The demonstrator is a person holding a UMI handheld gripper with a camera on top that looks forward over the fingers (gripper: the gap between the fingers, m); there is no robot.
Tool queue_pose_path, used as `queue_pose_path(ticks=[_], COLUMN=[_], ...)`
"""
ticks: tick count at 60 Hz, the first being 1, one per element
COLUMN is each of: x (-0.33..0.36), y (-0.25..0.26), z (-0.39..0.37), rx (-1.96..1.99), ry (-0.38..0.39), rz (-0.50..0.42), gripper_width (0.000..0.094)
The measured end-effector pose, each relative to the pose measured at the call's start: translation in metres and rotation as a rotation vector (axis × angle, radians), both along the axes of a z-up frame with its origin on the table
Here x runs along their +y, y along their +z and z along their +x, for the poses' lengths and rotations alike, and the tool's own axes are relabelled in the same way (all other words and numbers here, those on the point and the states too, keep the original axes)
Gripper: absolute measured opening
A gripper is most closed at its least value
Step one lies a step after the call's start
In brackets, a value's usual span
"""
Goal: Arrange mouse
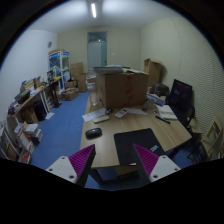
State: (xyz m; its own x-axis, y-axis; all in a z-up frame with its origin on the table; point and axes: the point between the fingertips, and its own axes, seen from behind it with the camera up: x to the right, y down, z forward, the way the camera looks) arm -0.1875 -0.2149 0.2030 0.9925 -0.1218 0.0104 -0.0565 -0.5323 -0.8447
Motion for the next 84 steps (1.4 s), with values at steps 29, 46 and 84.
queue_pose_path(ticks=[29,46,84], x=[0.131,0.221,0.302], y=[-0.135,-0.217,-0.217], z=[-0.097,-0.109,-0.121], rx=[0.057,0.099,0.112], ry=[0.237,0.277,0.226], rz=[-0.134,-0.203,-0.225], gripper_width=[0.0762,0.0748,0.0768])
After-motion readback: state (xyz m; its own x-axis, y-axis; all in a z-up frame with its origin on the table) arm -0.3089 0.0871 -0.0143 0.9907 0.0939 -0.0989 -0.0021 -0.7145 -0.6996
